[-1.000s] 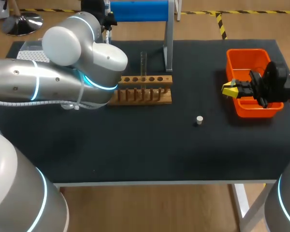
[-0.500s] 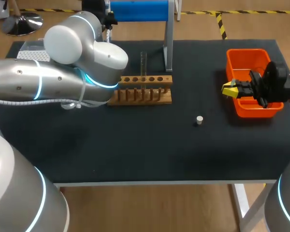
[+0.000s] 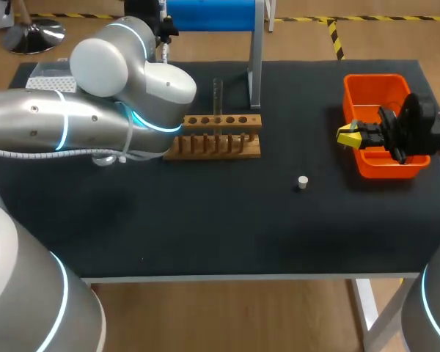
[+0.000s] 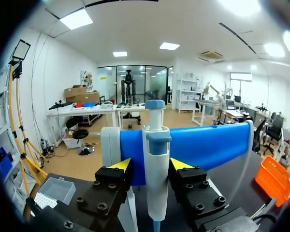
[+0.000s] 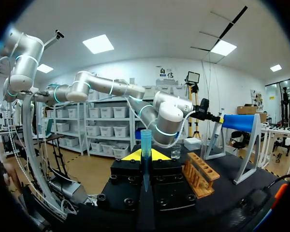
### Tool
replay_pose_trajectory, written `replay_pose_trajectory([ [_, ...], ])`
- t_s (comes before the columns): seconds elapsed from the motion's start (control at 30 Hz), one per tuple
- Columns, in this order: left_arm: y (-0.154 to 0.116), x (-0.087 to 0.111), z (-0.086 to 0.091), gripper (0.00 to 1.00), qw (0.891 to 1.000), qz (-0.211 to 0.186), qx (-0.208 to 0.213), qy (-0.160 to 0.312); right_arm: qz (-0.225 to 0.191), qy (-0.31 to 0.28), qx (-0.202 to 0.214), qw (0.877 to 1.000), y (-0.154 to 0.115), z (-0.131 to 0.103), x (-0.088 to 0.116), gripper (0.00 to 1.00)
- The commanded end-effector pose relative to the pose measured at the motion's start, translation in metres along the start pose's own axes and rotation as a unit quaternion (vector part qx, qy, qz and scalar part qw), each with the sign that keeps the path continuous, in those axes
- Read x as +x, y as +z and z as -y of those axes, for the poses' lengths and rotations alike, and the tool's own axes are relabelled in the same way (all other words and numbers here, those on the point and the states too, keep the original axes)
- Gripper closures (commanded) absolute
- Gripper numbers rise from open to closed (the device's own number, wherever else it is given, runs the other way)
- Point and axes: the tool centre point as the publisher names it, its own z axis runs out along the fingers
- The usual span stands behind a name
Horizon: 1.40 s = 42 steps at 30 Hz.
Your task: Invert the test tube, pick up the pipette, mount the tip to pipette, aspirate from beaker and dispense into the tube, eject the tip, return the pipette, and cap with the stopper.
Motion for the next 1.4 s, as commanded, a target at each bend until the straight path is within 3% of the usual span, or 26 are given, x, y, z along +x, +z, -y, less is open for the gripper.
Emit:
replay_pose_trajectory([
  [0.03, 0.004, 0.006, -0.005, 0.57, 1.000, 0.010, 0.007, -0.004, 0.001, 0.000, 0.001, 1.000, 0.000, 0.000, 0.001, 1.00],
  [0.73, 0.003, 0.011, -0.009, 0.60, 0.999, 0.035, 0.014, -0.028, 0.001, 0.000, 0.001, 1.000, 0.000, 0.000, 0.001, 1.00],
  [0.93, 0.003, 0.012, -0.009, 0.77, 0.999, 0.036, 0.014, -0.031, 0.001, 0.000, 0.001, 1.000, 0.000, 0.000, 0.001, 1.00],
  [1.0, 0.003, 0.013, -0.009, 0.89, 0.999, 0.036, 0.013, -0.032, 0.001, 0.000, 0.001, 1.000, 0.000, 0.000, 0.001, 1.00],
  [1.03, 0.003, 0.013, -0.009, 1.00, 0.999, 0.037, 0.013, -0.033, 0.001, 0.000, 0.001, 1.000, 0.000, 0.000, 0.001, 1.00],
  [1.4, -0.003, 0.010, 0.006, 1.00, 0.998, 0.045, 0.022, -0.027, 0.001, 0.000, 0.001, 1.000, 0.000, 0.000, 0.001, 1.00],
])
